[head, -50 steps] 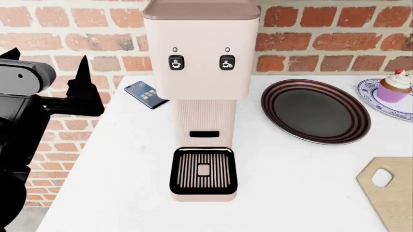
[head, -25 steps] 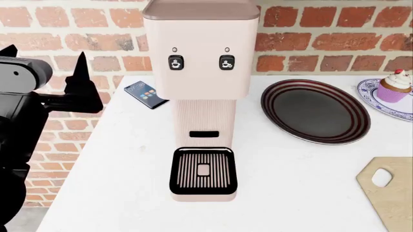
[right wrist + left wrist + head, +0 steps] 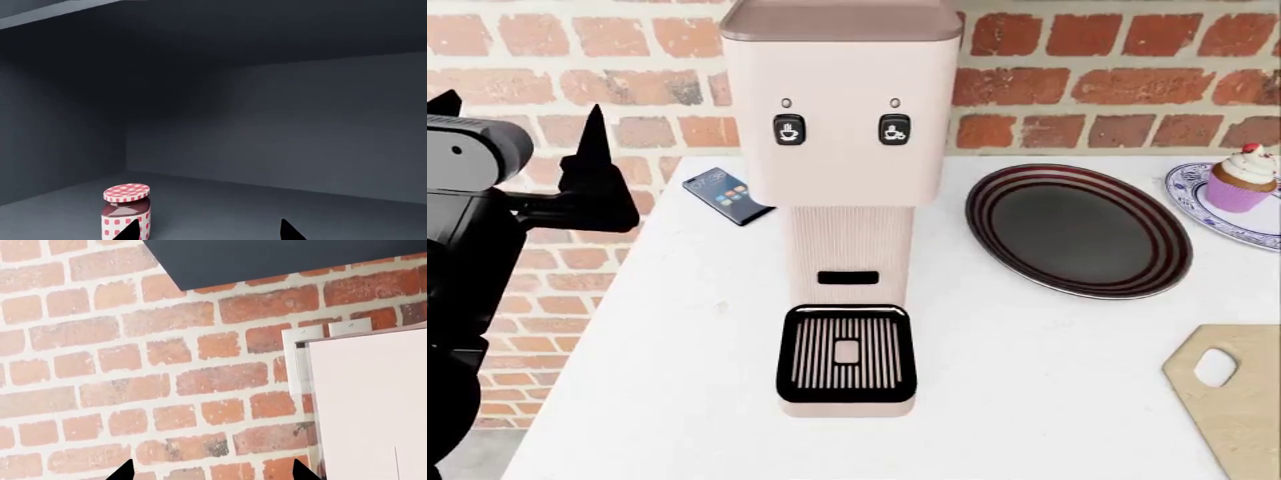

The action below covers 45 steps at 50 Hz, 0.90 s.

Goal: From the different types of pastries on the counter, select a croissant and place it on the cutting board. Then retrieve a jar of jam from the cabinet and place it alongside the croissant on the cutting board.

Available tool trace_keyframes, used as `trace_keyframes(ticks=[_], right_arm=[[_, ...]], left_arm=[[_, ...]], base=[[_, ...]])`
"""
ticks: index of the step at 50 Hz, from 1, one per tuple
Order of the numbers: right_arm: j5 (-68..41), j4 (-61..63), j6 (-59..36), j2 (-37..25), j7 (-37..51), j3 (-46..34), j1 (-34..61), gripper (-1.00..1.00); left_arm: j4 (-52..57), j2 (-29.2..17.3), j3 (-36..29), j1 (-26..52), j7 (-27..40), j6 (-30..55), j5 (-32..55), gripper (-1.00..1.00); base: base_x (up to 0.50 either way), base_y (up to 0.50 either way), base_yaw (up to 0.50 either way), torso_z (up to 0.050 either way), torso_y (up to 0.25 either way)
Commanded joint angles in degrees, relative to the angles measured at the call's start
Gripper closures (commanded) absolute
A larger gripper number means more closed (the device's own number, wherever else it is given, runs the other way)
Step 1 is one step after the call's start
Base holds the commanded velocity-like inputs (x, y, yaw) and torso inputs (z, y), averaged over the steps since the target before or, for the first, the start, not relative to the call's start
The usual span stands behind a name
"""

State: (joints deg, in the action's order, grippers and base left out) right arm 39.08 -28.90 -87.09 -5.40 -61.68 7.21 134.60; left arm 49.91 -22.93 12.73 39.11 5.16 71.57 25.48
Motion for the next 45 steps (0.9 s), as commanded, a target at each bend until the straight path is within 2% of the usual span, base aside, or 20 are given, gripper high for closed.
trace_keyframes(ticks=[1, 16, 34, 45], right_arm=[[-10.02, -4.83, 3.37, 1.44, 12.68, 3.58, 0.36, -1.00], [-32.26, -6.67, 2.85, 0.86, 29.34, 2.49, 0.35, -1.00], [-36.72, -8.76, 6.52, 4.60, 37.32, 1.84, -0.69, -1.00], [-43.74, -10.04, 9.19, 5.21, 43.63, -2.56, -2.65, -1.00]], left_arm=[[-0.32, -0.24, -1.65, -4.32, 0.21, -0.72, 0.12, -1.00], [-0.43, -0.30, -1.77, -4.58, 0.56, -1.05, 0.46, -1.00], [-1.10, -0.55, -1.82, -5.61, 0.56, -2.55, 0.59, -1.00], [-1.33, -0.61, -2.19, -5.71, 0.80, -2.92, 0.74, -1.00]], base=[[0.00, 0.00, 0.00, 0.000, 0.000], [0.00, 0.00, 0.00, 0.000, 0.000], [0.00, 0.00, 0.00, 0.000, 0.000], [0.00, 0.00, 0.00, 0.000, 0.000]])
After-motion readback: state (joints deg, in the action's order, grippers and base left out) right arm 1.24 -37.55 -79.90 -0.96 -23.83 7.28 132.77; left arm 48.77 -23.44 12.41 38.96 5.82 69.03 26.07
